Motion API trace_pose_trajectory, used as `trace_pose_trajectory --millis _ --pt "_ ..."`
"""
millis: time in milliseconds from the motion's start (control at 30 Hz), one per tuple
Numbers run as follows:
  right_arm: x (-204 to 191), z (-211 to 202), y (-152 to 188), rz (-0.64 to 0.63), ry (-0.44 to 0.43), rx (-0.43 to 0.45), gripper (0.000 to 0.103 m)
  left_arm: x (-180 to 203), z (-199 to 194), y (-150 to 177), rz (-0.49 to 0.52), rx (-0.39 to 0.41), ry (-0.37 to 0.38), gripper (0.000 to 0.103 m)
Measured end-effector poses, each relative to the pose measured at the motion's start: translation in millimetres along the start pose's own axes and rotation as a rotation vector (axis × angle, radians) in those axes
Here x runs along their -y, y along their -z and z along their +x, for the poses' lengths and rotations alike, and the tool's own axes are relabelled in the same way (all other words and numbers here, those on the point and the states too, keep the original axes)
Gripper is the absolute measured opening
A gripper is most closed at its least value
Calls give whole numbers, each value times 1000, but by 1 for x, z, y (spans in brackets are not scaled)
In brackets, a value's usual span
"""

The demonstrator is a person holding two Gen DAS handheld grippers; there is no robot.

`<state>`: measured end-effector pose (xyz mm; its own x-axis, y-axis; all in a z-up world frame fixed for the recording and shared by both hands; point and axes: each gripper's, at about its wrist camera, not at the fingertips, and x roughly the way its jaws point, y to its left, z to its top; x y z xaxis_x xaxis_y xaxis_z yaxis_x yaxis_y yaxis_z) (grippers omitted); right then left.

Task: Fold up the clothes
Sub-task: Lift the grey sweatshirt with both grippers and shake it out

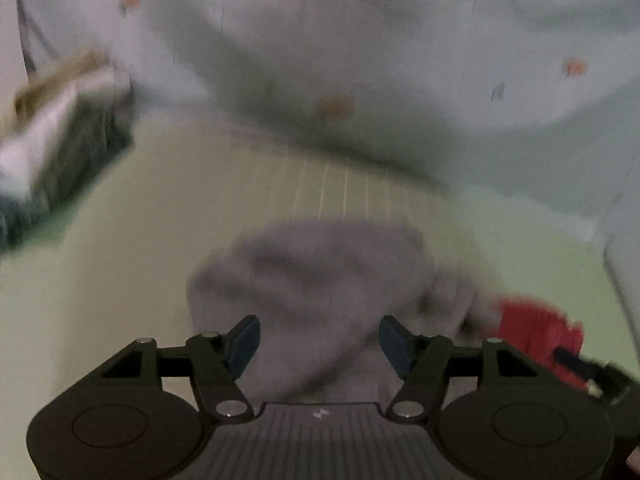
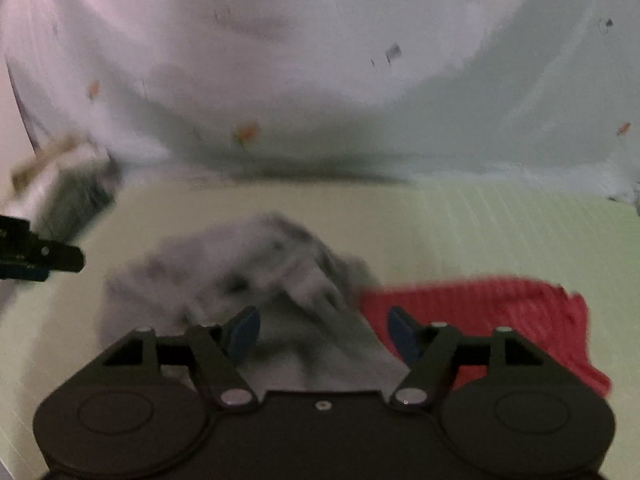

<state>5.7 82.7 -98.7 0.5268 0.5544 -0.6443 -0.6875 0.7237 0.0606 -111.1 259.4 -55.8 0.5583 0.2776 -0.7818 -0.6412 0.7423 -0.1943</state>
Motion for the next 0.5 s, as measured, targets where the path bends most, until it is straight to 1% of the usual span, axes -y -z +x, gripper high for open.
trace_pose_trajectory --millis 67,133,200,300,333,367,400,433,467,500 --pt "14 6 15 -7 27 -47 82 3 17 16 -17 -77 4 69" --pt "31 16 24 -5 58 -71 82 11 31 29 -39 -129 12 71" --pt "50 23 33 -26 114 -86 82 22 40 39 -59 -157 35 73" --pt "82 37 45 -71 213 -104 83 48 56 47 -51 -180 18 81" --pt "94 42 49 -83 242 -109 83 57 61 50 -48 -188 12 86" --pt "107 46 52 -93 271 -115 84 65 66 52 -45 -196 6 89" --pt "122 50 56 -88 298 -121 87 73 71 55 -43 -202 -11 89" --pt "135 55 57 -78 318 -127 92 80 76 56 -42 -202 -59 89" --pt "149 61 59 -67 338 -133 102 83 79 57 -48 -203 -87 88" --pt "162 67 60 -56 355 -139 103 86 82 58 -58 -204 -115 88"
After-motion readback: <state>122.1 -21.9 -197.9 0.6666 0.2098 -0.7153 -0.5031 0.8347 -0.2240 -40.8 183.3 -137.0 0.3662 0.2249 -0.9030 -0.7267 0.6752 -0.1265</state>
